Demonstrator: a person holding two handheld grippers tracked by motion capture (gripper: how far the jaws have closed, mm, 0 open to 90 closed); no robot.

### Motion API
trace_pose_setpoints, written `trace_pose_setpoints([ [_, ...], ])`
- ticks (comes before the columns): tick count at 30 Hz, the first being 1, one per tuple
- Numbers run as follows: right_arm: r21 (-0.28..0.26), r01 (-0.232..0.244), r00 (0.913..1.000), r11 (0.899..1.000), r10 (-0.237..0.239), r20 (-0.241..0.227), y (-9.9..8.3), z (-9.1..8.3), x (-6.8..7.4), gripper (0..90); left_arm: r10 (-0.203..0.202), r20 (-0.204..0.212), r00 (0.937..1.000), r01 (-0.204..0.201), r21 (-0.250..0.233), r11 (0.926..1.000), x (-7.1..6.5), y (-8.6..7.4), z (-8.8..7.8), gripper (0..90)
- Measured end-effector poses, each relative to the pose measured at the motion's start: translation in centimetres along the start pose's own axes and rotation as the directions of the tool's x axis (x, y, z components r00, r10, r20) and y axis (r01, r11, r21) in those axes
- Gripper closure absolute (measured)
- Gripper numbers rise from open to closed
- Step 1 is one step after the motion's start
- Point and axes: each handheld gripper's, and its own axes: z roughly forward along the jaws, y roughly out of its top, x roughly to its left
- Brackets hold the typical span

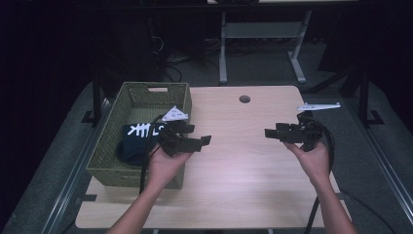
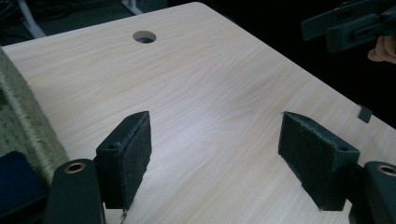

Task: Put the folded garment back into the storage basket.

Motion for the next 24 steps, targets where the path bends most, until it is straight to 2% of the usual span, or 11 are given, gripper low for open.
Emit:
trace_pose_setpoints([
  [13,-0.002,-0.009,0.9996,1.000,0.009,0.027,-2.0,-1.8,-1.5,30.2,0.023,0.048,0.9986,-0.024,0.009,0.9997,-2.5,-0.2,2.0,24.2],
  [24,-0.013,-0.027,0.9984,1.000,0.028,0.050,-3.9,-3.1,-2.8,30.1,0.022,0.078,0.9967,-0.024,0.024,0.9994,-3.7,-0.9,3.8,24.0],
])
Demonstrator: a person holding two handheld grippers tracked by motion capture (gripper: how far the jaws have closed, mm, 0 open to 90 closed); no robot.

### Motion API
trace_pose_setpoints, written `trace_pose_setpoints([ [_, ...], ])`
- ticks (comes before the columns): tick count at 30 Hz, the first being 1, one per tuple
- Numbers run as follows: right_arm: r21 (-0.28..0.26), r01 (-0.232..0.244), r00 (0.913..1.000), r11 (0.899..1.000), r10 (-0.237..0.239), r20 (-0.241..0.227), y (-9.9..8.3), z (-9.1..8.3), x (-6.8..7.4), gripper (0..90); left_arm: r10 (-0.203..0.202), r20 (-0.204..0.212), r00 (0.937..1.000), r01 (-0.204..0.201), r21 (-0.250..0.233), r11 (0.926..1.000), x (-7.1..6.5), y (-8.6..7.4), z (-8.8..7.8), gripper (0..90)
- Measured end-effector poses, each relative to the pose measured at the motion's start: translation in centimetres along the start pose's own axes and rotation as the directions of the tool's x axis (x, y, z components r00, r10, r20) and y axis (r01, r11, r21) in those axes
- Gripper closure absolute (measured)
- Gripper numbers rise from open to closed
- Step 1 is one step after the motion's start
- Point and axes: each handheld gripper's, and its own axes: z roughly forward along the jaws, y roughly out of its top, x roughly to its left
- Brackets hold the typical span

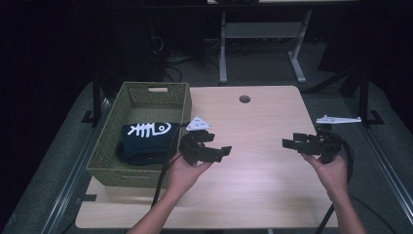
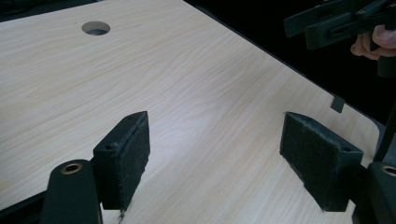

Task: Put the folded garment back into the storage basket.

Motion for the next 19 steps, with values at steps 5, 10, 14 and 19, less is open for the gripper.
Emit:
trace_pose_setpoints([
  [5,0.000,-0.012,0.9997,1.000,0.012,0.022,-1.4,-0.6,-0.7,30.2,-0.009,0.025,0.9996,0.009,-0.007,0.9999,-1.0,-0.7,1.2,24.1],
  [10,0.006,-0.017,0.9992,1.000,0.017,0.038,-2.6,-1.0,-1.1,30.2,-0.003,0.038,0.9993,0.003,0.002,1.0000,-1.9,-1.5,2.1,24.1],
  [14,0.002,-0.026,0.9987,1.000,0.026,0.044,-3.8,-1.3,-1.5,29.9,-0.002,0.052,0.9987,0.001,0.013,0.9999,-2.6,-2.5,2.9,24.0],
  [19,-0.027,-0.018,0.9986,0.999,0.020,0.050,-5.1,-2.0,-1.3,27.5,0.002,0.072,0.9974,-0.002,0.006,1.0000,-3.3,-3.6,3.2,23.9],
])
